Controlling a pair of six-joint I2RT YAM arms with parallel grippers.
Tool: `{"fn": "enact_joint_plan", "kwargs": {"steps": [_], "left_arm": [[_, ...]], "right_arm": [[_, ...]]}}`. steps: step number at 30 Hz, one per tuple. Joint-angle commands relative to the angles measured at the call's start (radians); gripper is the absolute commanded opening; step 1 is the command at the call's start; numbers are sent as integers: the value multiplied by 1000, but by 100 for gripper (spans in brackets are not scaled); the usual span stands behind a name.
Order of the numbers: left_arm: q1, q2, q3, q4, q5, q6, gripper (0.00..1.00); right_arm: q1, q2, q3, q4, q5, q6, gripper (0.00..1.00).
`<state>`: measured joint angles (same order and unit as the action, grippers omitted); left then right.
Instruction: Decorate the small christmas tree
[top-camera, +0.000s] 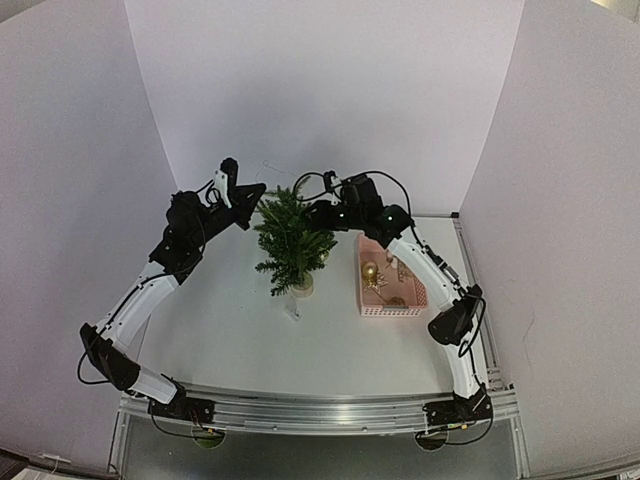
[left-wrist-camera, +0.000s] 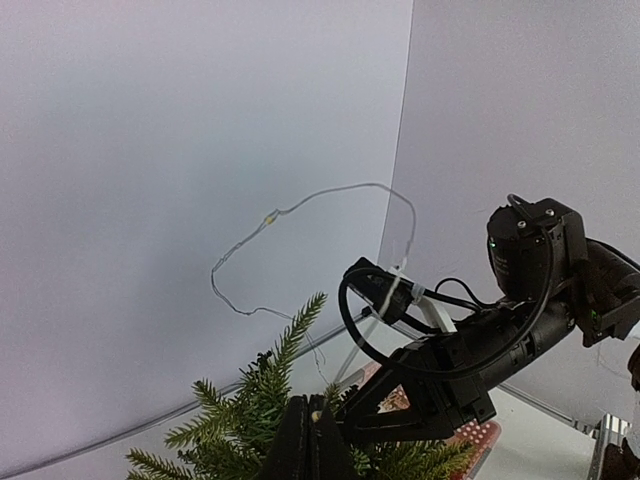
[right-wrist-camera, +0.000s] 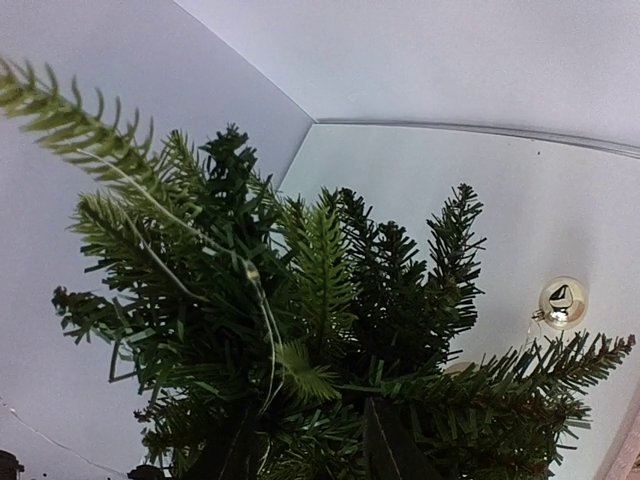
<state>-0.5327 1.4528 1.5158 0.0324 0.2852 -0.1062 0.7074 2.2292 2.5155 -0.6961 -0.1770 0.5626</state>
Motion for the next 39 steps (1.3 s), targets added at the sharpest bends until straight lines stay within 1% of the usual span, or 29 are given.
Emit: {"fn": "enact_joint_plan", "kwargs": {"steps": [1,8,9,17,21,28,31,34,36,39], "left_arm": [[5,-38,-5,52,3,-9,0],[5,-46,-10,46,-13,0,0],[5,-46,-10,47,-15,1,0],[7,-45,-8,49,-17,8,0],[7,-49,-4,55,-27,15,0],[15,-50,-7,54,-45,-6,0],[23,-52,-8,38,-59,-11,0],[26,-48,-14,37,-80,-12,0],[34,-38,-8,33,-106,-21,0],[49,-17,6,23,-141,-30,0]], "right_arm": [[3,-19,-9,54,-30,30,28],[3,-97,-92,53,27,4,2],[3,-102,-96,53,31,0,0],[3,-141,-99,53,74,-24,0],[3,-170,-86,53,118,-61,0],[-4,-186,58,61,177,-221,0],[-12,-218,61,77,228,-269,0],[-23,-230,26,140,266,-310,0],[-32,-204,26,188,275,-347,0],[-41,-131,94,224,296,-429,0]]}}
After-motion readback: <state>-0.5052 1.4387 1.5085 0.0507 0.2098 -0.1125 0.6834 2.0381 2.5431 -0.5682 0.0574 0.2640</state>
